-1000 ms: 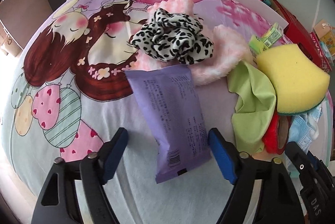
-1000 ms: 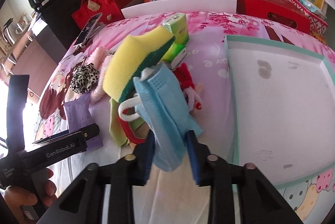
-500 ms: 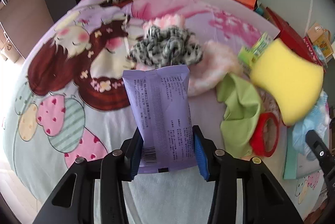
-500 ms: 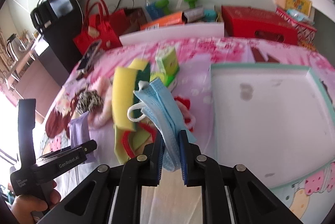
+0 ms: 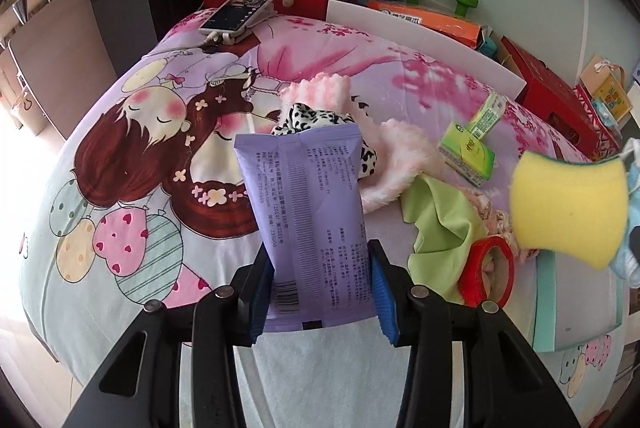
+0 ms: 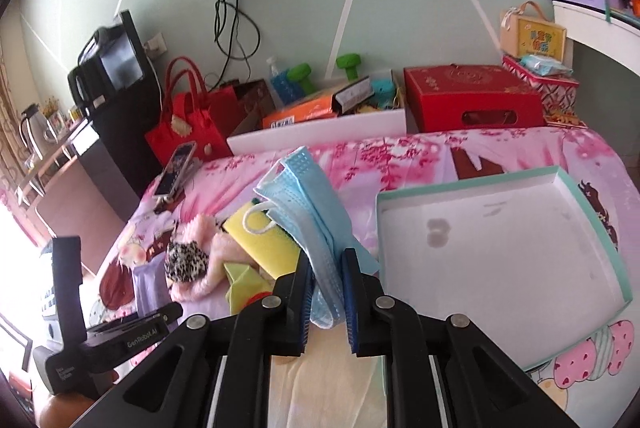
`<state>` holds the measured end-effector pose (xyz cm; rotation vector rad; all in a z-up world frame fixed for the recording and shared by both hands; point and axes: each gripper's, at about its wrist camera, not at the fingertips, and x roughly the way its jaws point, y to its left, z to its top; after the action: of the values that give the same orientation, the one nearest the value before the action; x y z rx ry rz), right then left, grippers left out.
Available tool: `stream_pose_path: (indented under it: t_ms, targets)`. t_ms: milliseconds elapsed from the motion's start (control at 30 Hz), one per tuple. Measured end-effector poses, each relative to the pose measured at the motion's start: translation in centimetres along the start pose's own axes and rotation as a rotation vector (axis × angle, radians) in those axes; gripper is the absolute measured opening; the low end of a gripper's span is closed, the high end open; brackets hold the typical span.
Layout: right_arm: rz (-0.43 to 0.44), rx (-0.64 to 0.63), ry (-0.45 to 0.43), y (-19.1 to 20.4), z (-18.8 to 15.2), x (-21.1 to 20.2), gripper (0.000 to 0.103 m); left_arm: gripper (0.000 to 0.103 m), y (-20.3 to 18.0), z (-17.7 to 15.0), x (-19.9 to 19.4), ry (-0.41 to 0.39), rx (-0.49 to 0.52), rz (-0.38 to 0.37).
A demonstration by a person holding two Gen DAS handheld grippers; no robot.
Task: Organize soft objects
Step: 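Lift the mask with the right tool while the left tool releases the purple packet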
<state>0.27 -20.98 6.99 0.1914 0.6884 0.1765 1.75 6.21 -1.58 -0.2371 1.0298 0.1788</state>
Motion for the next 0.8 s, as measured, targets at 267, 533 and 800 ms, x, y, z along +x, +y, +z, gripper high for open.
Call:
stream_pose_path:
  t_ms: [267,533,800]
  targets:
    - [0.048,0.004,-0.16,-0.1,1.3,-3.7,0.015,0.046,-0.2,-0.1,-0.6,-0.037,0.006,0.026]
    - [0.057,-0.019,-0.113,0.4,1.2,-2.7,0.015,0.046,-0.6,-0.3,0.3,-0.006,0.037,0.05]
    - [0.046,-0.062,0.077,1.3,-0.9,1.3,0.015,0.047,-0.6,-0.8,1.7,0.054,0.042,0.055]
